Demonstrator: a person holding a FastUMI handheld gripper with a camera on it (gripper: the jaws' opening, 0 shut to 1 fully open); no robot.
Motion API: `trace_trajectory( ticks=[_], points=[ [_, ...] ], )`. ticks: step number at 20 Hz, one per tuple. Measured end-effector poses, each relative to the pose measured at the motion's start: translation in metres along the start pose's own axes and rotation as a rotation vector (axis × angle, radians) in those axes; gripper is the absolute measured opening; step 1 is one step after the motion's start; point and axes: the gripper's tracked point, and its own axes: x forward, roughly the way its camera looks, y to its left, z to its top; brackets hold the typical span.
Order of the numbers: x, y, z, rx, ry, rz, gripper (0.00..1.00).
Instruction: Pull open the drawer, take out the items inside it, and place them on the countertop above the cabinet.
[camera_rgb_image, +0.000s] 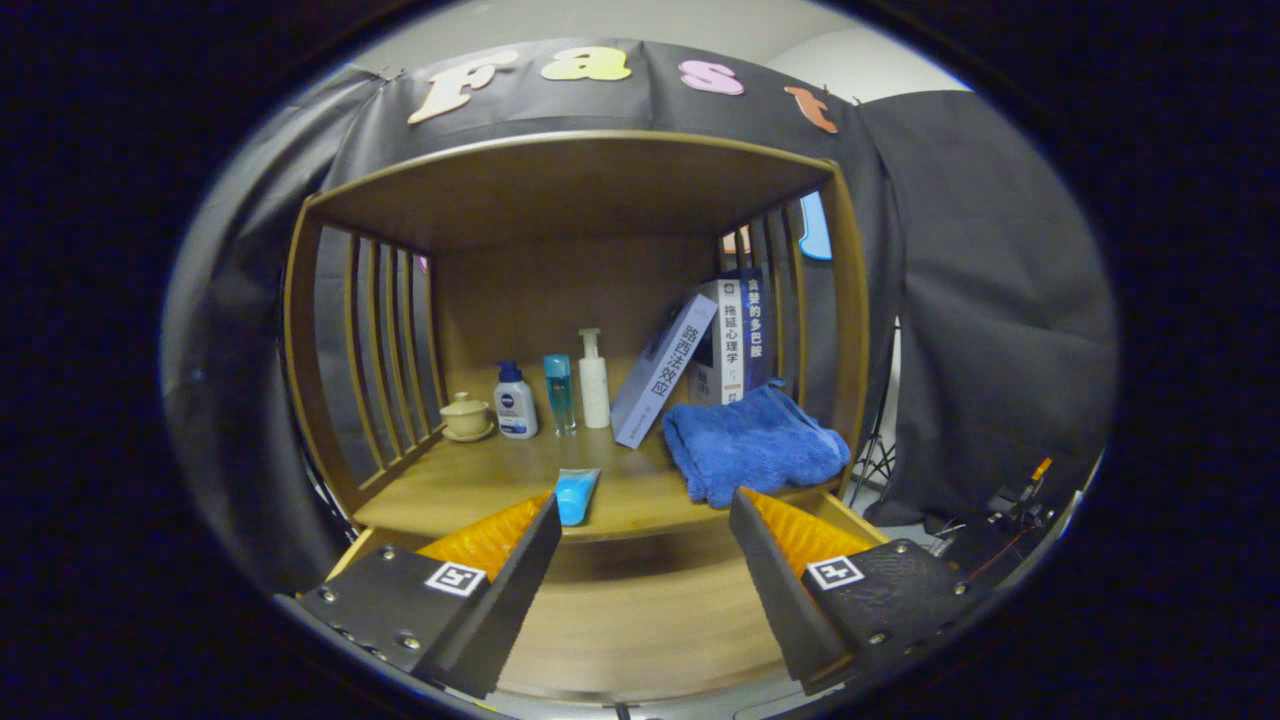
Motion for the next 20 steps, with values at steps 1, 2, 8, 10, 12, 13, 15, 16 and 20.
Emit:
trace_trajectory(
  ticks=[1,2,8,10,12,13,15,16,20],
  points=[
    [-0.010,-0.003,0.002,0.017,-0.011,0.004,1.00],
    [-0.020,-0.006,0.003,0.032,-0.012,0.013,1.00],
    [-0.067,-0.028,-0.020,0.069,-0.028,0.028,1.00],
    [-0.076,-0.038,-0.036,0.069,-0.050,0.022,1.00],
    [-0.081,-0.048,-0.056,0.057,-0.059,0.011,1.00],
    [-0.083,-0.051,-0.067,0.049,-0.056,0.012,1.00],
    [-0.087,-0.055,-0.088,0.028,-0.046,0.010,1.00],
    [-0.089,-0.056,-0.097,0.016,-0.034,0.015,1.00],
    [-0.098,-0.048,-0.124,-0.033,-0.047,0.036,1.00]
  ],
)
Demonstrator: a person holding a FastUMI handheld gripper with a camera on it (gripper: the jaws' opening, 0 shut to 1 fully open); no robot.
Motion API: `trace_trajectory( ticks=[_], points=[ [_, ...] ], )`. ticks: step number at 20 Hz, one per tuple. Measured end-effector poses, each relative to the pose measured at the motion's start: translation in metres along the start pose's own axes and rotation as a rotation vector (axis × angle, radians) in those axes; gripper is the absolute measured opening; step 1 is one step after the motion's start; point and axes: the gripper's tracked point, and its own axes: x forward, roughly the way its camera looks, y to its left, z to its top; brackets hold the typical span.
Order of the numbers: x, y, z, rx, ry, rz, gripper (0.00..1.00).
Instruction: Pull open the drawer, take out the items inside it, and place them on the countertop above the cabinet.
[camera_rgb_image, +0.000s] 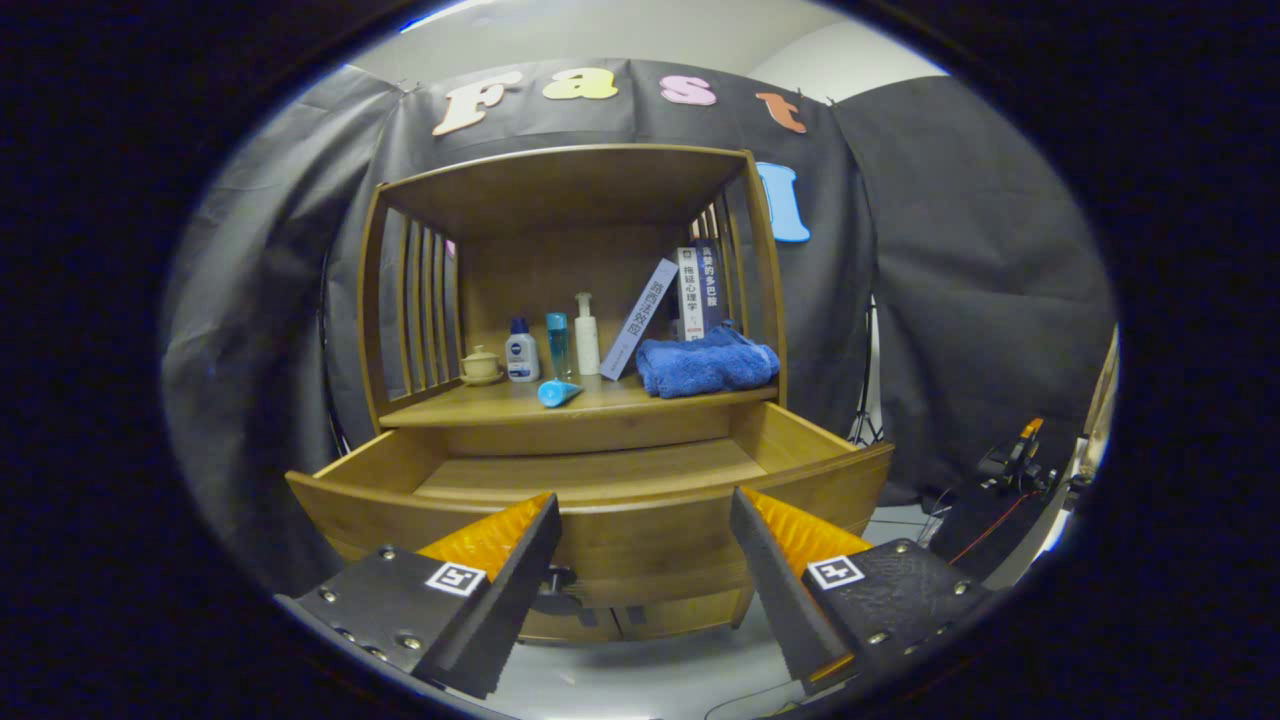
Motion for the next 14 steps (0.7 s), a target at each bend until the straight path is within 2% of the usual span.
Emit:
trace_trajectory(
  ticks=[4,14],
  points=[
    [-0.002,0.018,-0.021,-0.049,-0.007,0.029,1.00],
    [0.036,0.060,-0.056,0.000,0.059,0.090,0.99]
  ],
)
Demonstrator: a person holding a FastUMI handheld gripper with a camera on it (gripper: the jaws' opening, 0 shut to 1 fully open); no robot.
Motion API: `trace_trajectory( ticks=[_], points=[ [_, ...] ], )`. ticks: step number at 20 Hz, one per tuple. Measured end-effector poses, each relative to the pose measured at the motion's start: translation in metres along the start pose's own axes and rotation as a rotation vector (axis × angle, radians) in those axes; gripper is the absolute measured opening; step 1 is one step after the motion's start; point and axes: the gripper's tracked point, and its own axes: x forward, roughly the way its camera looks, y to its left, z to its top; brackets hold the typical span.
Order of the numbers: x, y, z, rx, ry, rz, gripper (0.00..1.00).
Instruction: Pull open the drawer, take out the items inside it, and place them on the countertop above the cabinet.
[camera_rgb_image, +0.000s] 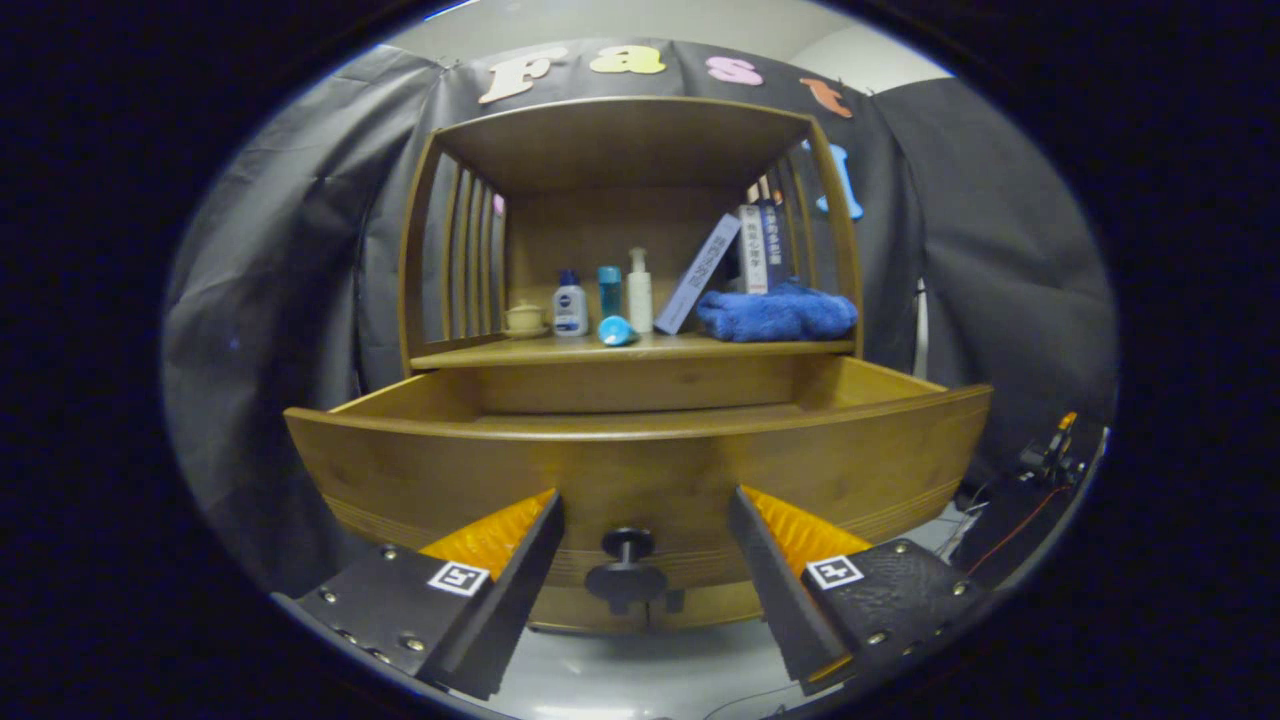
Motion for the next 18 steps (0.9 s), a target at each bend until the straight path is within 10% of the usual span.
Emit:
trace_trajectory(
  ticks=[18],
  points=[
    [0.056,0.013,-0.003,0.015,-0.039,0.035,0.99]
  ],
)
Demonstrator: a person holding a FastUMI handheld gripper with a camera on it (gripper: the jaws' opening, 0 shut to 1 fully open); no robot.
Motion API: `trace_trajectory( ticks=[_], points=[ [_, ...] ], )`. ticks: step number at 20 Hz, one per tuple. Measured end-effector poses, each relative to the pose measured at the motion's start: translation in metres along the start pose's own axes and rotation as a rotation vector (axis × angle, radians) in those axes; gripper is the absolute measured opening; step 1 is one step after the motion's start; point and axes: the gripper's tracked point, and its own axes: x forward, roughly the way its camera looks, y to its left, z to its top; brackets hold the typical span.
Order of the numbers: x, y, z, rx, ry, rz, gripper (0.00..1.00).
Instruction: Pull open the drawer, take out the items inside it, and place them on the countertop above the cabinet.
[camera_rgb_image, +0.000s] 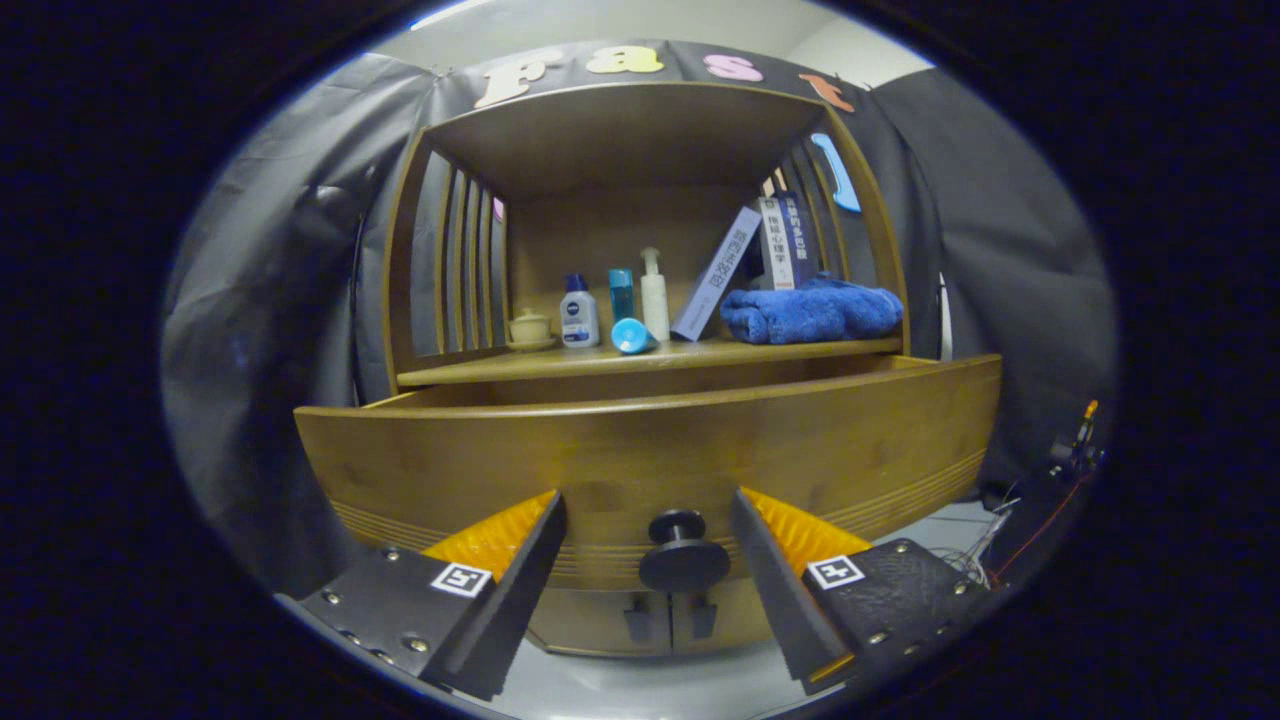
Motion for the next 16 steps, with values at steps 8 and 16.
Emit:
trace_trajectory(
  ticks=[8,16],
  points=[
    [0.005,-0.001,0.007,-0.013,-0.045,0.005,0.99],
    [0.017,0.002,0.001,-0.079,-0.077,0.000,0.99]
  ],
)
